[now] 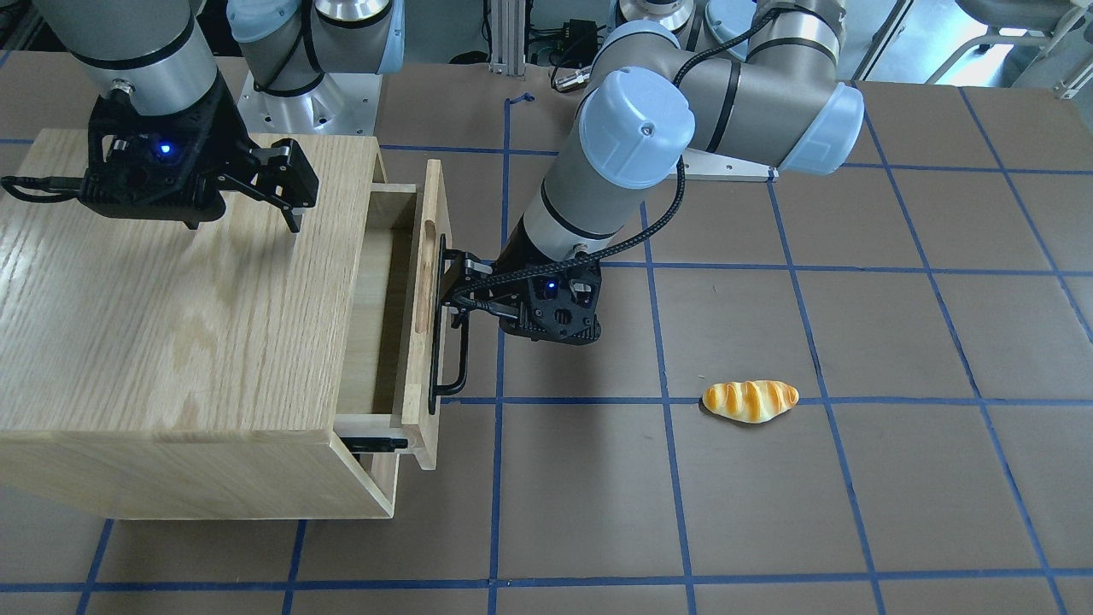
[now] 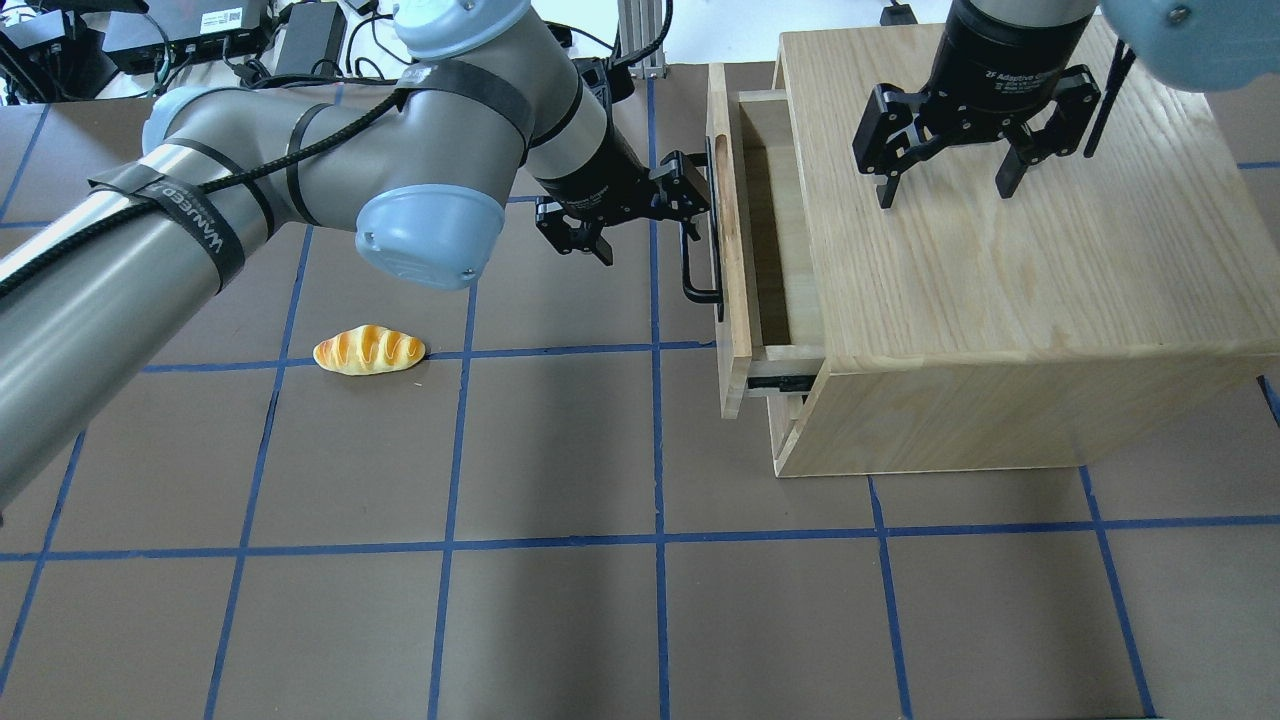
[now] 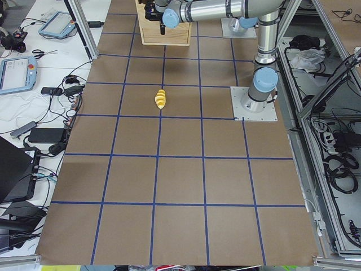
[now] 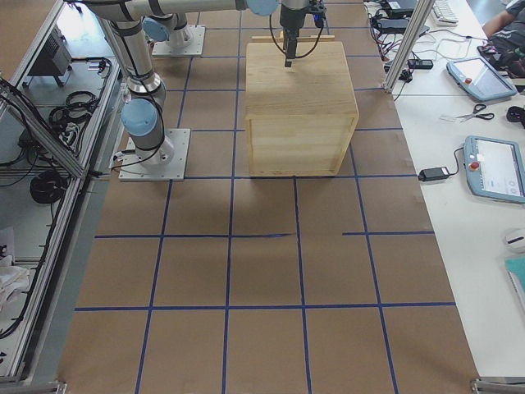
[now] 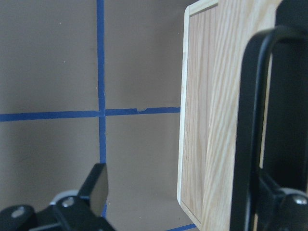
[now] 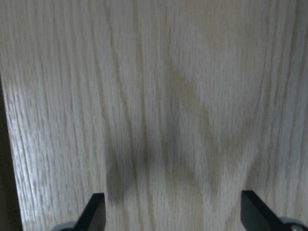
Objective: Open upper drawer
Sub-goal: 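Pull the handle with the left gripper, sliding the drawer out of the cabinet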
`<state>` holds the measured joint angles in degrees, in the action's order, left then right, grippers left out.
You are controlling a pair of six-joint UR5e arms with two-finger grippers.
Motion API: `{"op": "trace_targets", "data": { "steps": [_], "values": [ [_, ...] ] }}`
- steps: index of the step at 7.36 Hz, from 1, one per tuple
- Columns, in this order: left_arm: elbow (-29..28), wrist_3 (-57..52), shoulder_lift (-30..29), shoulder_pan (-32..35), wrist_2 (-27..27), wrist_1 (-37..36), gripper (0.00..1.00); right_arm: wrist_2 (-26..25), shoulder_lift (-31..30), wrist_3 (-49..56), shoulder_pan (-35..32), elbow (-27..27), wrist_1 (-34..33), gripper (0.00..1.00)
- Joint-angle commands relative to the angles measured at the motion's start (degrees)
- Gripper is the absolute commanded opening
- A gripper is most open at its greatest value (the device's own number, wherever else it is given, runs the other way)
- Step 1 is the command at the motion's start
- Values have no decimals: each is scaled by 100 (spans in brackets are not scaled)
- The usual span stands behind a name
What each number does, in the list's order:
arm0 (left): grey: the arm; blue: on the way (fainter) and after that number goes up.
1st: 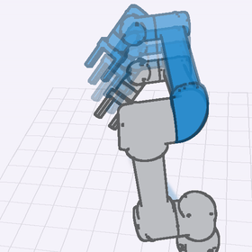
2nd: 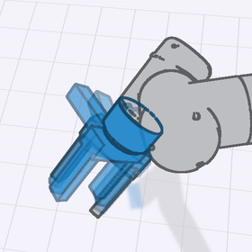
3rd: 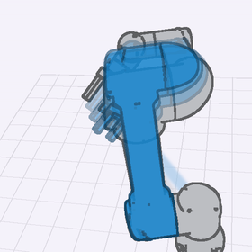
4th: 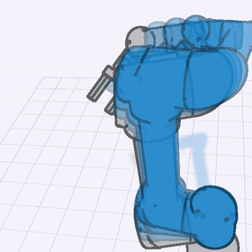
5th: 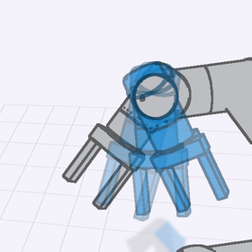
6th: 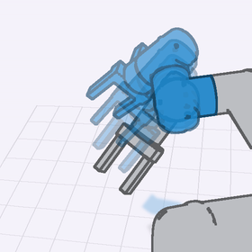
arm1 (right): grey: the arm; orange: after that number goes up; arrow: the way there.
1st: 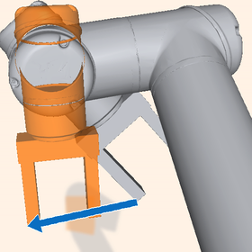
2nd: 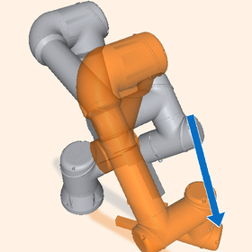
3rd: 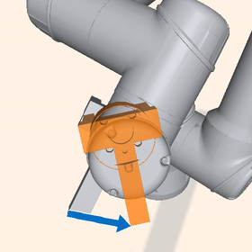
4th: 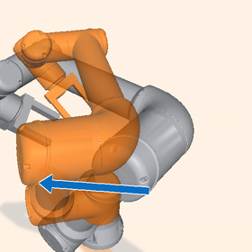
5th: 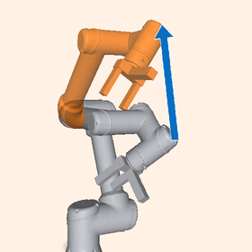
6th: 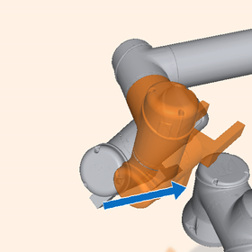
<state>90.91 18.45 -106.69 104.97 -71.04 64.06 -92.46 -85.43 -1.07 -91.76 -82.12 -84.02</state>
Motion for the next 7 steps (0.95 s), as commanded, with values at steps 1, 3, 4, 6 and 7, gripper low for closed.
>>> {"op": "trace_targets", "data": {
  "steps": [1,3,4,6,7],
  "values": [
    [15,-227,113,-99,-24,299,100,0,0,1,0,3,0,100],
    [15,-324,201,-117,-174,502,100,0,0,-8,0,3,0,100],
    [24,-333,210,-135,-182,520,100,0,0,1,0,3,0,100],
    [242,-604,323,-301,-182,511,100,0,0,1,0,3,0,100],
    [278,-614,359,-328,-182,511,100,0,0,-7,9,3,0,100]
  ]
}}
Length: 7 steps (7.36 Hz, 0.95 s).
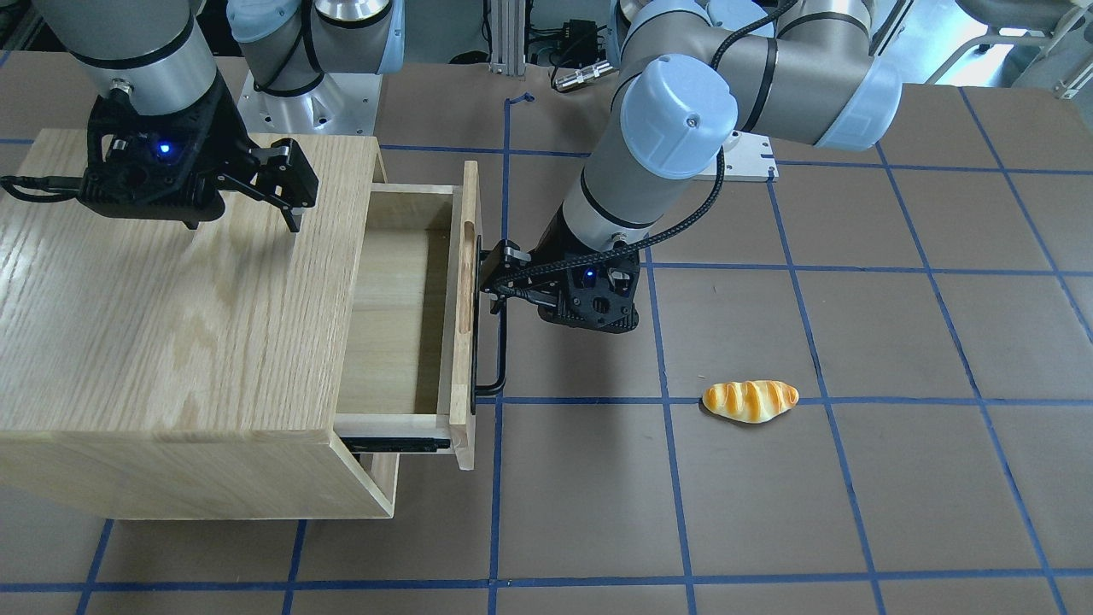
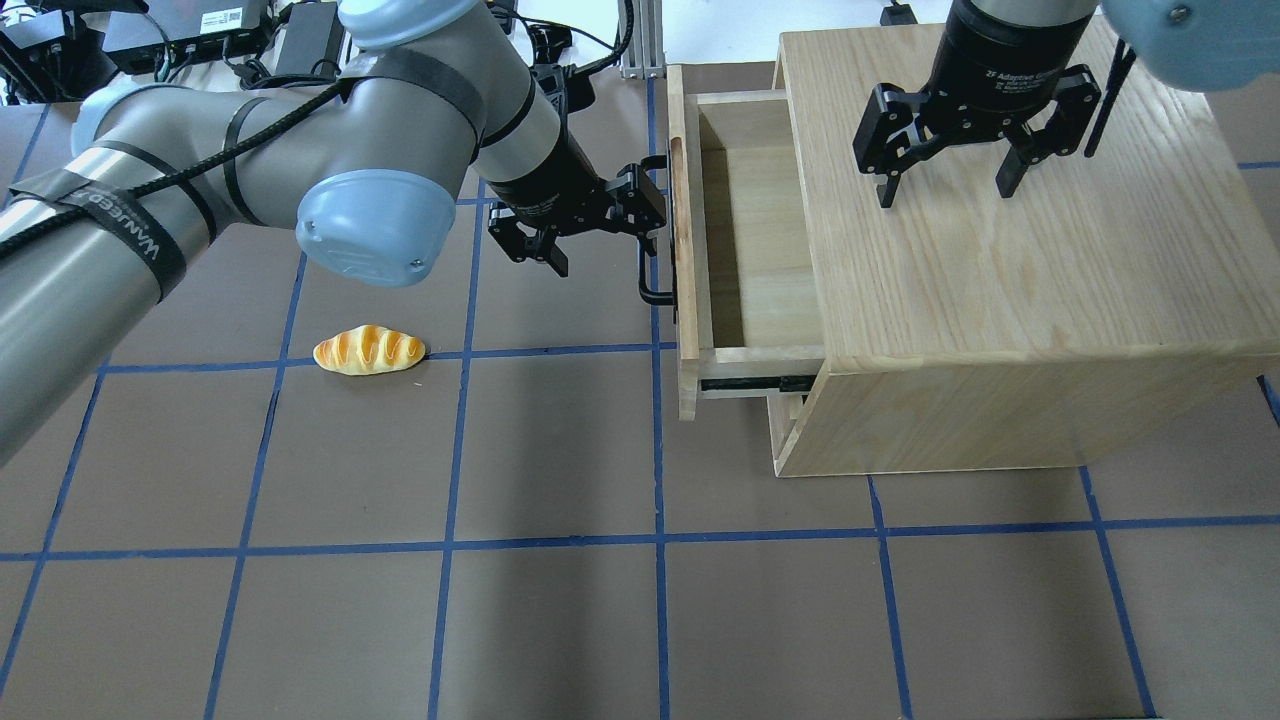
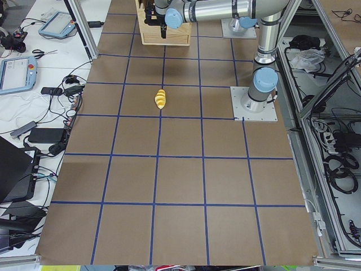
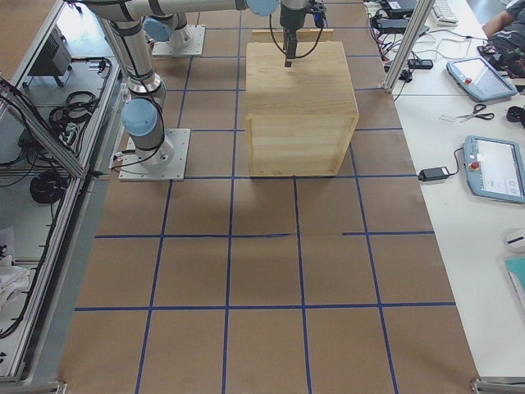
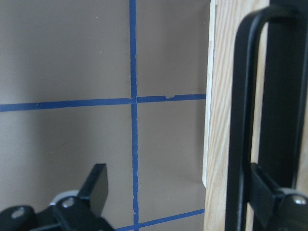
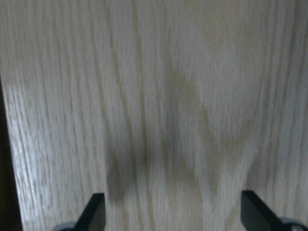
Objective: Open upper drawer
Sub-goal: 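Pull the handle with the left gripper, sliding the drawer out of the cabinet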
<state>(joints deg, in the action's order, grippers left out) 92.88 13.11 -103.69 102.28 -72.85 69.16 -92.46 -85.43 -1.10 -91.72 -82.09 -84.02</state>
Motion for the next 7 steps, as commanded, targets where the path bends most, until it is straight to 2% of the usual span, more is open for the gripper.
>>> {"op": "trace_targets", "data": {
  "steps": [1,7],
  "values": [
    [81,-81,95,-137,16,-8,100,0,0,-5,-4,-9,0,100],
    [107,-344,227,-428,8,229,100,0,0,-5,-4,0,0,100]
  ]
}}
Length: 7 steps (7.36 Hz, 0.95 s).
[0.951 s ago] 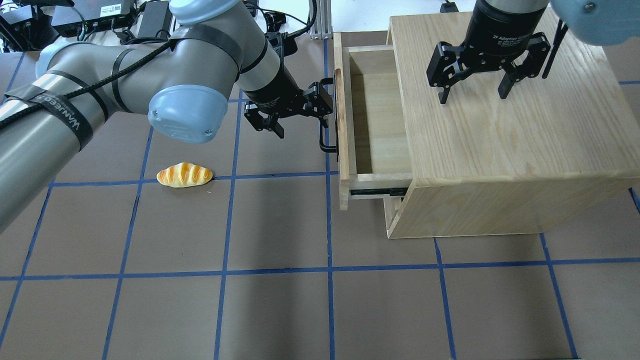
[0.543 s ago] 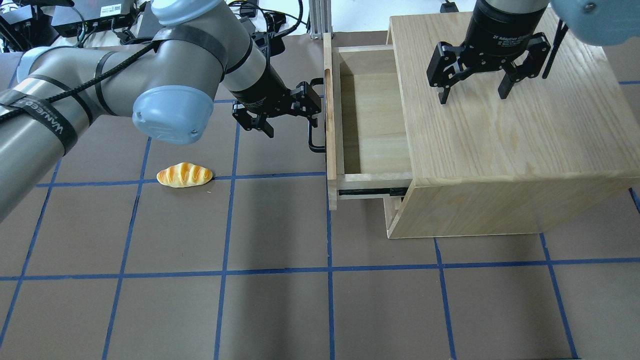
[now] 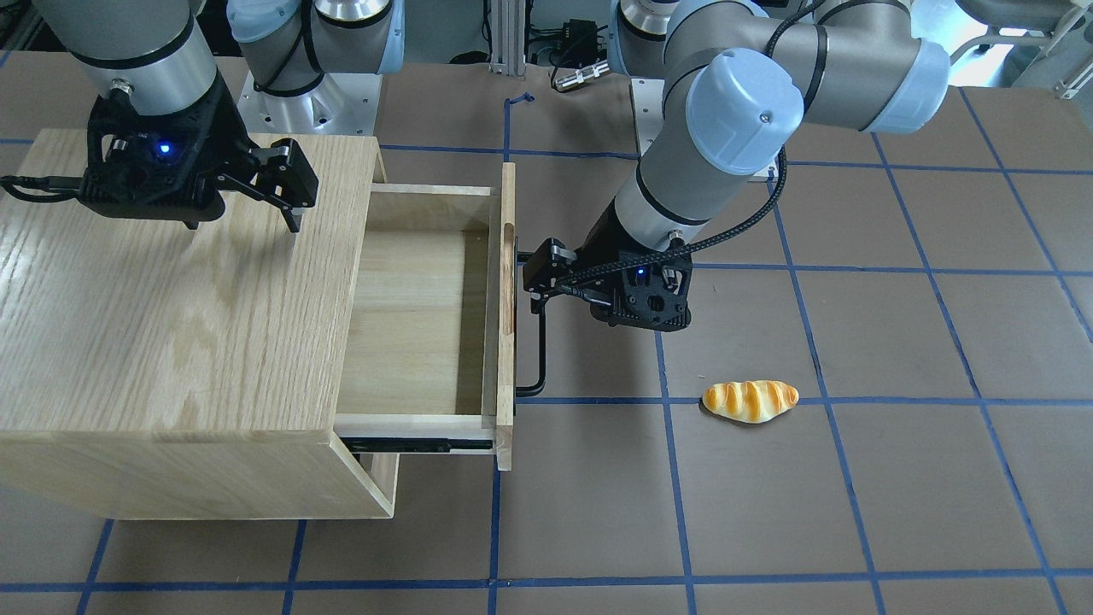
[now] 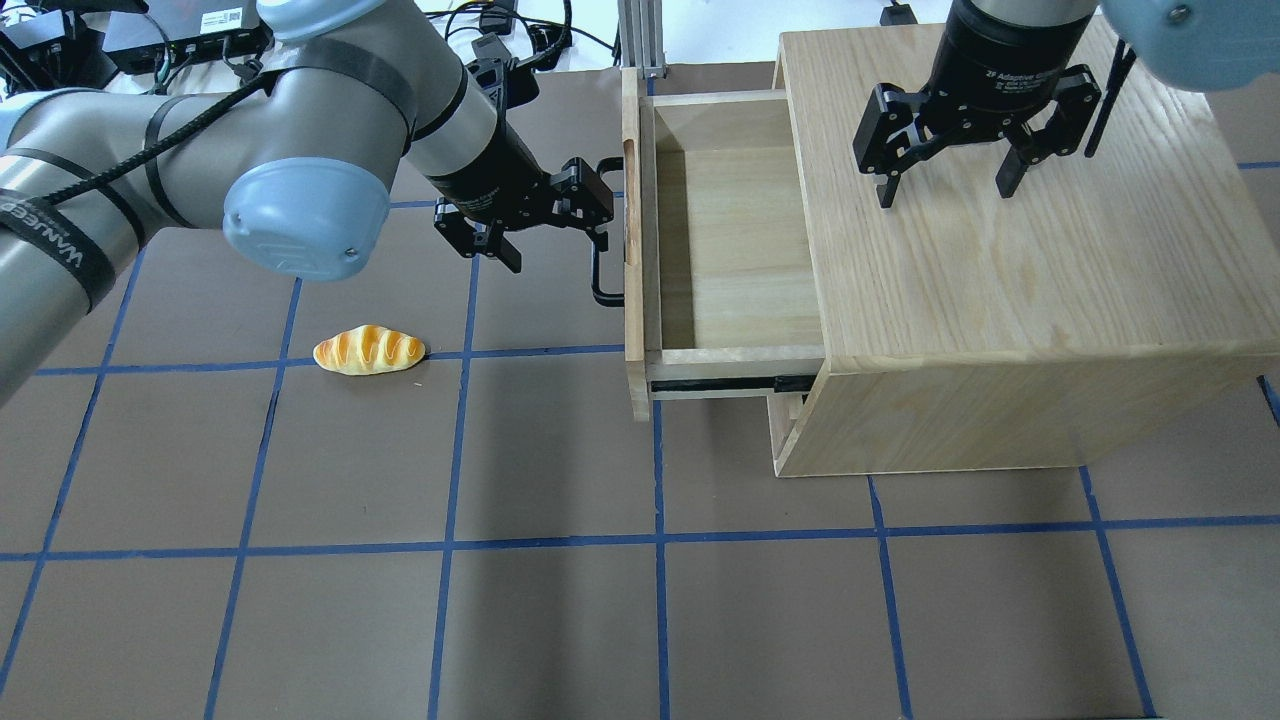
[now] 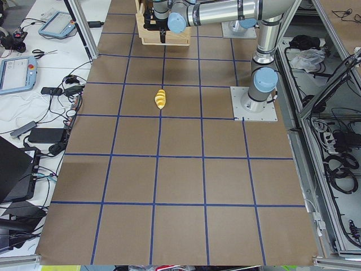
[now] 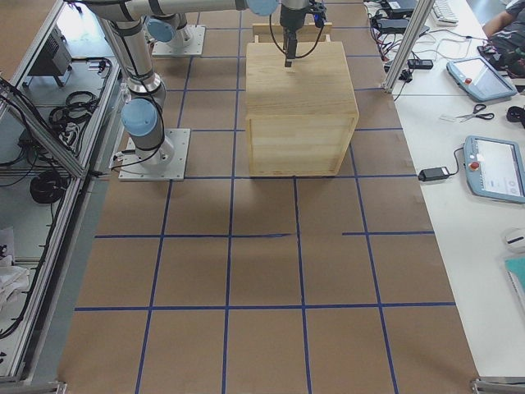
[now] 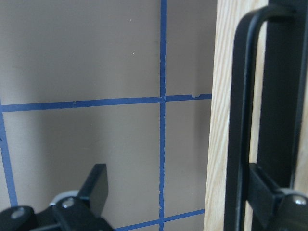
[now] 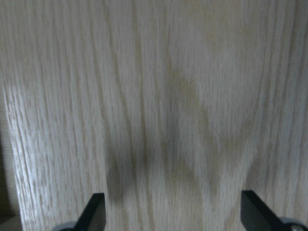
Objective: Open upper drawer
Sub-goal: 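Pull the handle with the left gripper, sliding the drawer out of the cabinet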
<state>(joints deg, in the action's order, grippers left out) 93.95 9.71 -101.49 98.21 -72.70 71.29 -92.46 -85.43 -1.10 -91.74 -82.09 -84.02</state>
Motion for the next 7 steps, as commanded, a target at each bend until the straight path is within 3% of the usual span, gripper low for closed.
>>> {"op": "trace_targets", "data": {
  "steps": [1,7],
  "values": [
    [1,-4,6,-48,-7,78,100,0,0,-4,-1,0,0,100],
    [1,-338,208,-408,2,526,100,0,0,-4,-1,0,0,100]
  ]
}}
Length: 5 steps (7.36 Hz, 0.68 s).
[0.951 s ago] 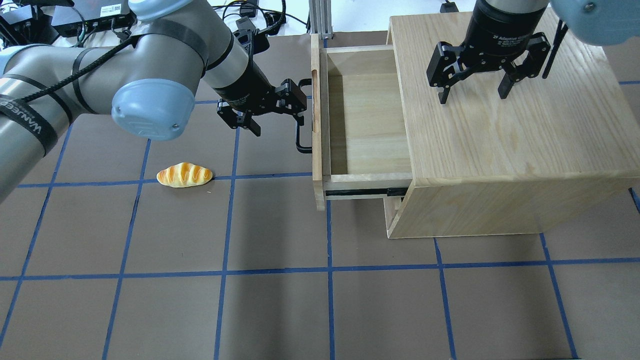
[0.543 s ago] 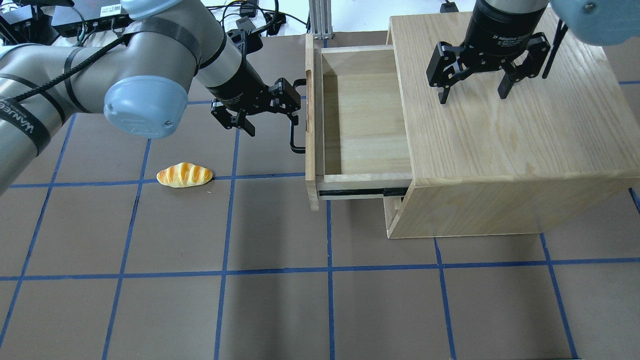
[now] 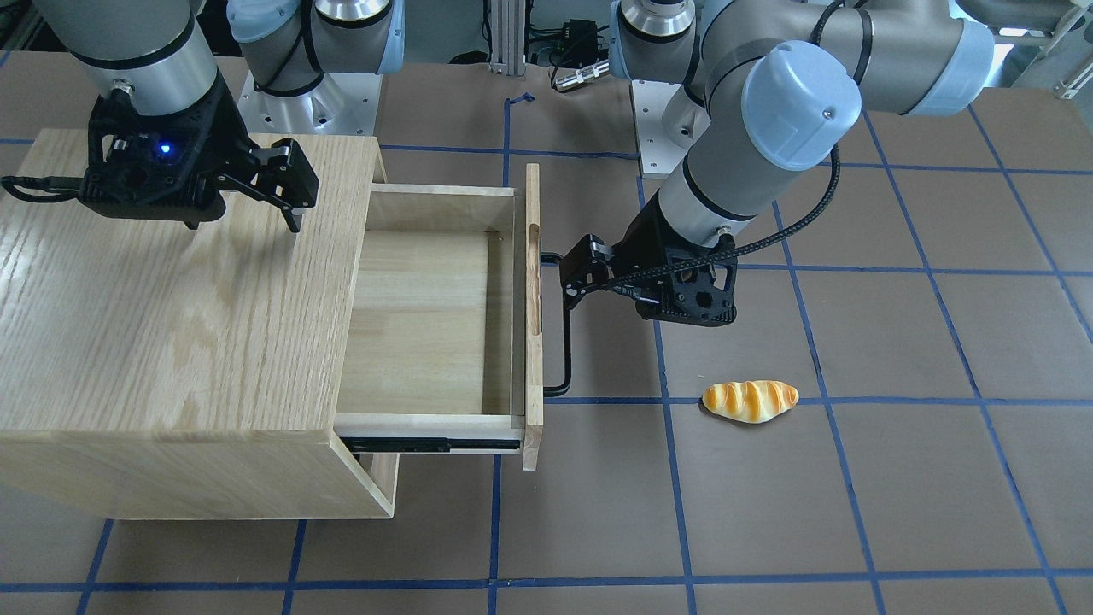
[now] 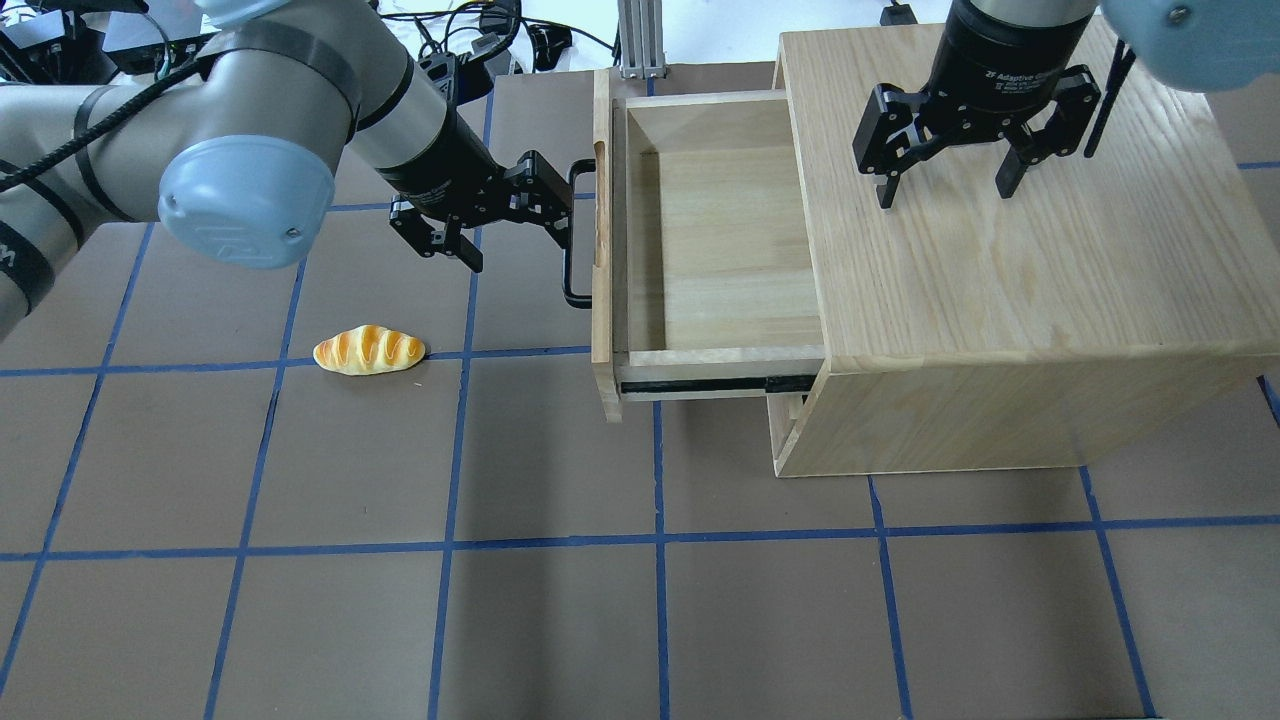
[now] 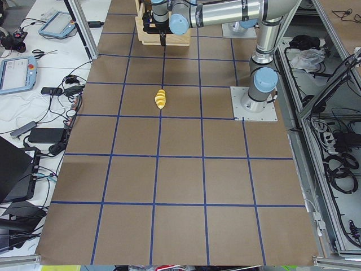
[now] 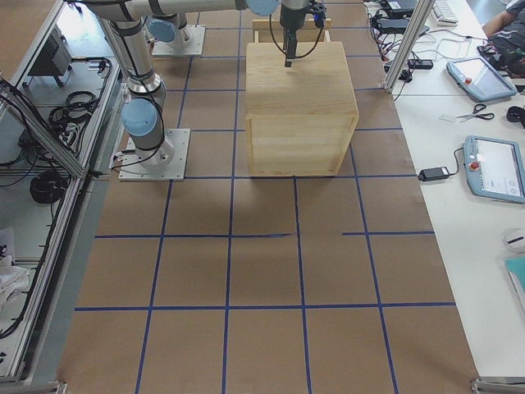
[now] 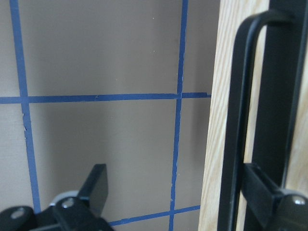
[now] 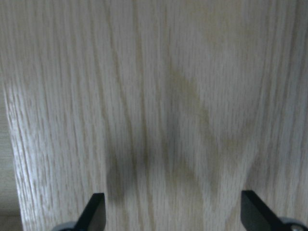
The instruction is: Open upper drawer
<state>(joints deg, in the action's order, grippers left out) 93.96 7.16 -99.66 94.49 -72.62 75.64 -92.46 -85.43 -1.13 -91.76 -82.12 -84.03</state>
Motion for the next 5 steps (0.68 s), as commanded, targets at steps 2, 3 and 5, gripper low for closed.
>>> {"op": "trace_targets", "data": {
  "steps": [2,3,5],
  "values": [
    [-44,-84,69,-36,11,100,100,0,0,8,0,3,0,100],
    [-61,-179,113,-166,-15,222,100,0,0,-1,0,3,0,100],
    [-219,-557,384,-632,-546,756,100,0,0,8,0,3,0,100]
  ]
}}
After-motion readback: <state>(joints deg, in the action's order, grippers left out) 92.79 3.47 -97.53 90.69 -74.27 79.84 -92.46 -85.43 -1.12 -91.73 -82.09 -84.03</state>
